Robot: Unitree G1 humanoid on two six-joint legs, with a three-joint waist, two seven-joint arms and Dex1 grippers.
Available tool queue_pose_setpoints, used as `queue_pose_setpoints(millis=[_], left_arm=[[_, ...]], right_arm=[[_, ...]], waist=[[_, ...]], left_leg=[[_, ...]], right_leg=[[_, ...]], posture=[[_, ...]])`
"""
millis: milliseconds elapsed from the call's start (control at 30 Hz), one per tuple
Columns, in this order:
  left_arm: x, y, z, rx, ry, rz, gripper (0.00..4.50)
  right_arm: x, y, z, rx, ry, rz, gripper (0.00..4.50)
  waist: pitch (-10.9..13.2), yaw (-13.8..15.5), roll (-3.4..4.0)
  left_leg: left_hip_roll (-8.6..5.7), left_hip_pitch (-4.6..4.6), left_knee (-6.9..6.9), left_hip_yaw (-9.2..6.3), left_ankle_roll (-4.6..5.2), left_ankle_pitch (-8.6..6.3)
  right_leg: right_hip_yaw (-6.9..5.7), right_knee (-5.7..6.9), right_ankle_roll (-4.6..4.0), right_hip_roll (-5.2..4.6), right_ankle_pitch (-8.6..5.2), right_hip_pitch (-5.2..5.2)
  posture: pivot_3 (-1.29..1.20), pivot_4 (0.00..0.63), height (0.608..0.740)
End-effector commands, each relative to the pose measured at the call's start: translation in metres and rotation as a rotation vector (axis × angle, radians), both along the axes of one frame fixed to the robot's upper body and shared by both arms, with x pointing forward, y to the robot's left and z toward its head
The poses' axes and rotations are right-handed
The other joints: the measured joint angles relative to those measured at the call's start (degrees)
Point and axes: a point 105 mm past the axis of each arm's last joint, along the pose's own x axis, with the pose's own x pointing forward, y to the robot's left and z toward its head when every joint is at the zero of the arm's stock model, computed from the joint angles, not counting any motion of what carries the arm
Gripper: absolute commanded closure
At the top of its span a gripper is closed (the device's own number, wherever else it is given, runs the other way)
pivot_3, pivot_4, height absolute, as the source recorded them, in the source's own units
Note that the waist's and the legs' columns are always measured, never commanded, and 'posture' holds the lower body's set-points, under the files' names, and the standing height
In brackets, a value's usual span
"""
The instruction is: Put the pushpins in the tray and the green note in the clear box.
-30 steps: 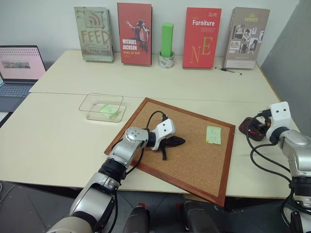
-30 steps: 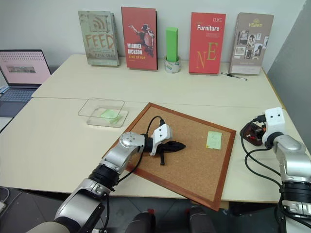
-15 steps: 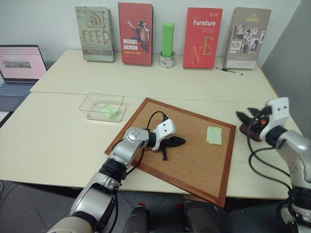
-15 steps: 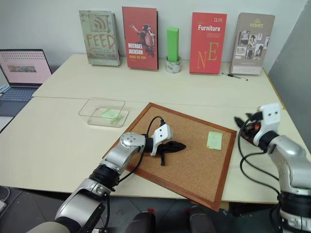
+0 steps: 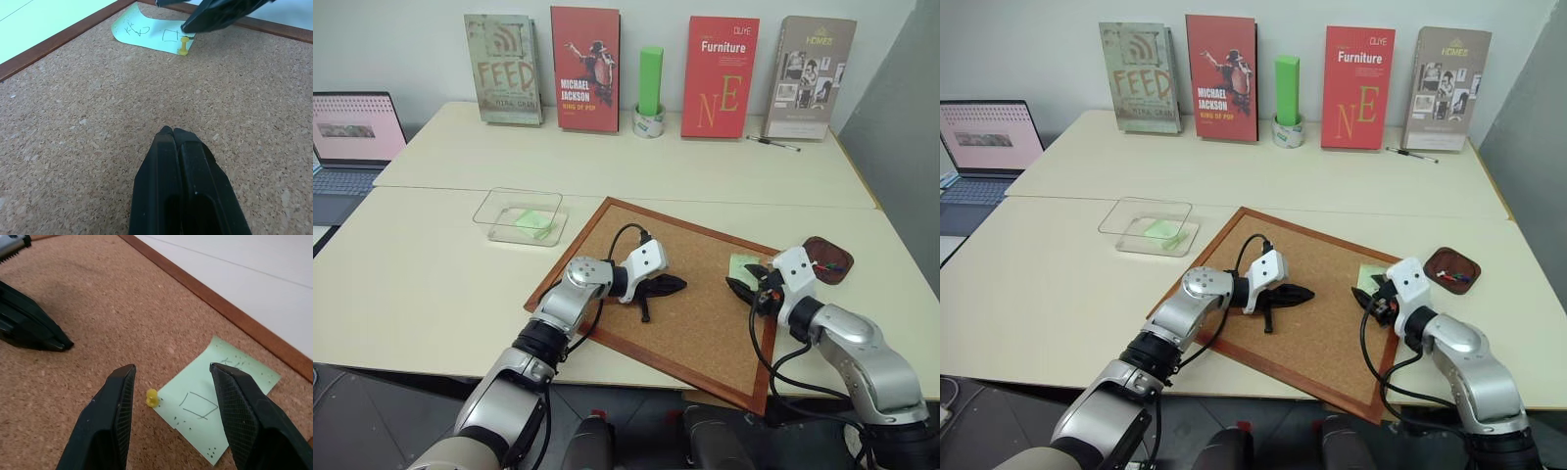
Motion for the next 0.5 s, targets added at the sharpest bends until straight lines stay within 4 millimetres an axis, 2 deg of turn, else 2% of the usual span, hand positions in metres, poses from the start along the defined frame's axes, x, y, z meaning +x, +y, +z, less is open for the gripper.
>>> queue_pose_setpoints(millis=[33, 100, 200, 500], left_arm=[[-0.0034, 0.0117, -0.0302, 0.104, 0.069, 0.039, 4.50], [-0.0035, 0.0116, -0.0301, 0.104, 0.068, 0.039, 4.50], [-0.0036, 0.0116, -0.0300, 0.104, 0.068, 0.039, 4.50], [-0.0034, 0.0119, -0.0301, 0.105, 0.069, 0.039, 4.50]], right_arm=[[0.0015, 0.0035, 0.0015, -0.013, -0.025, 0.009, 1.94], [0.0029, 0.0025, -0.0004, -0.018, -0.023, 0.000, 1.94], [0.0048, -0.0003, -0.0024, -0.027, -0.023, -0.014, 2.43], [0.0054, 0.0006, -0.0026, -0.010, -0.020, -0.012, 4.24]], waist=[[0.0, 0.0, 0.00], [0.0, 0.0, 0.00], [0.0, 0.0, 0.00], [0.0, 0.0, 0.00]], left_leg=[[0.00, 0.01, 0.00, 0.00, 0.00, 0.00], [0.00, 0.01, 0.00, 0.00, 0.00, 0.00], [0.00, 0.00, 0.00, 0.00, 0.00, 0.00], [0.00, 0.00, 0.01, -0.01, 0.00, 0.00]], right_leg=[[0.00, 0.01, 0.00, 0.00, 0.00, 0.00], [0.00, 0.01, 0.00, 0.00, 0.00, 0.00], [0.00, 0.00, 0.00, 0.00, 0.00, 0.00], [0.00, -0.01, 0.00, 0.00, 0.00, 0.00]], posture=[[0.00, 0.150, 0.740], [0.00, 0.150, 0.740], [0.00, 0.150, 0.740], [0.00, 0.150, 0.740]])
